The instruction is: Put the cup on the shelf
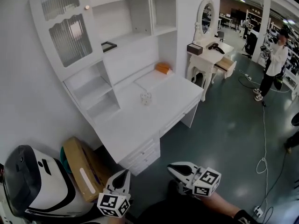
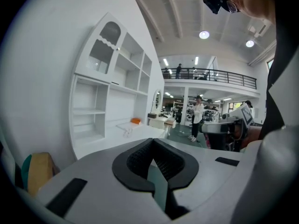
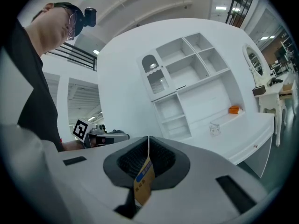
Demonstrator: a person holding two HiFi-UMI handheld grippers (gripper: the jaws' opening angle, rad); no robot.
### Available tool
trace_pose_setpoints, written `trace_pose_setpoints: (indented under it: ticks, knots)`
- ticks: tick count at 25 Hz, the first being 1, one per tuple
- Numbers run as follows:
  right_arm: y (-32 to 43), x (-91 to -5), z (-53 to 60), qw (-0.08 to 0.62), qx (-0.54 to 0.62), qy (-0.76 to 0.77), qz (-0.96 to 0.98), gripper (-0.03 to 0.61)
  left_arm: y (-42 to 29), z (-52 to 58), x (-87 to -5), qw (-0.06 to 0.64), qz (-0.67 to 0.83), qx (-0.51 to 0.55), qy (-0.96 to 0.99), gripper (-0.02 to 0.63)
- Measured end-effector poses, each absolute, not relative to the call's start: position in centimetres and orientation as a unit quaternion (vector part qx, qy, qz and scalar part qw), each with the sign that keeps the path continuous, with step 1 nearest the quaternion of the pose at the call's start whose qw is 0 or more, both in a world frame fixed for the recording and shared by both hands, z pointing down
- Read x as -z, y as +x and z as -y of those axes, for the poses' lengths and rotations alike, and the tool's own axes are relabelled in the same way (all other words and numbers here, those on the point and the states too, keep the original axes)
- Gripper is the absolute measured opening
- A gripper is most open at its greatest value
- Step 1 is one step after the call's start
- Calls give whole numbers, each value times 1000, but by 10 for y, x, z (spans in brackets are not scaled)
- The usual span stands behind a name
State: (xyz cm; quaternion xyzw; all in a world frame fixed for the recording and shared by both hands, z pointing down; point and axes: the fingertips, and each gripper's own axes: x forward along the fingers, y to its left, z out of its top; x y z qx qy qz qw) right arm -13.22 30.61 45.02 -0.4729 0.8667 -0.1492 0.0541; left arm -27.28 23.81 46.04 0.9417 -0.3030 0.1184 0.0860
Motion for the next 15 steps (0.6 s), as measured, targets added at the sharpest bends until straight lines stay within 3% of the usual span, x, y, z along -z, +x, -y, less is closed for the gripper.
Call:
trace_pose_setpoints:
  ticks: [15]
  knots:
    - [3,-464,-222,41,179,-462,-868,17,-139,-144,-459,99,311,-118,938,12]
